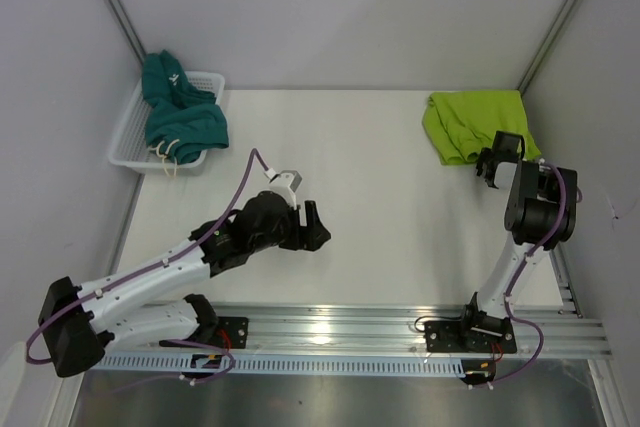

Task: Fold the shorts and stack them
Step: Neatly place the folded shorts to the corner

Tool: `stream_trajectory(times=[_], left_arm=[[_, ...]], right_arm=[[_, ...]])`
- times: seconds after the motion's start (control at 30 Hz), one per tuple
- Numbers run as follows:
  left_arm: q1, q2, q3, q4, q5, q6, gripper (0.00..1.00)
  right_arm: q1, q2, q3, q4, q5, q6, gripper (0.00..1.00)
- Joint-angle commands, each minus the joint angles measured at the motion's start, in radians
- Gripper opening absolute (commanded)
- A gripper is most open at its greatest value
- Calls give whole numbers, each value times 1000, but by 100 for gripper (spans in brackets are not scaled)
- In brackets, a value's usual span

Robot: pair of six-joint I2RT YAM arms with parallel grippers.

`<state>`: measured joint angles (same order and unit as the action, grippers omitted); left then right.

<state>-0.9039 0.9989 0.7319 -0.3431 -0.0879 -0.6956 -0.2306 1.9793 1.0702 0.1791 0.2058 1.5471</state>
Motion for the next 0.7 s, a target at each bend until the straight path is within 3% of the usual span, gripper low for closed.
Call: stream_trajectory(times=[0.0,0.2,0.6,0.67], left_arm=[[17,21,11,30,36,30,81],[49,52,20,33,65,48,81],[80,78,20,52,106,54,81],[80,72,18,52,108,53,81]], right_arm=[[14,97,100,-142,70,36,0],[16,184,244,-206,67,54,0],[1,245,333,-230,52,-5,0],[1,248,341,-240,47,-13,4]])
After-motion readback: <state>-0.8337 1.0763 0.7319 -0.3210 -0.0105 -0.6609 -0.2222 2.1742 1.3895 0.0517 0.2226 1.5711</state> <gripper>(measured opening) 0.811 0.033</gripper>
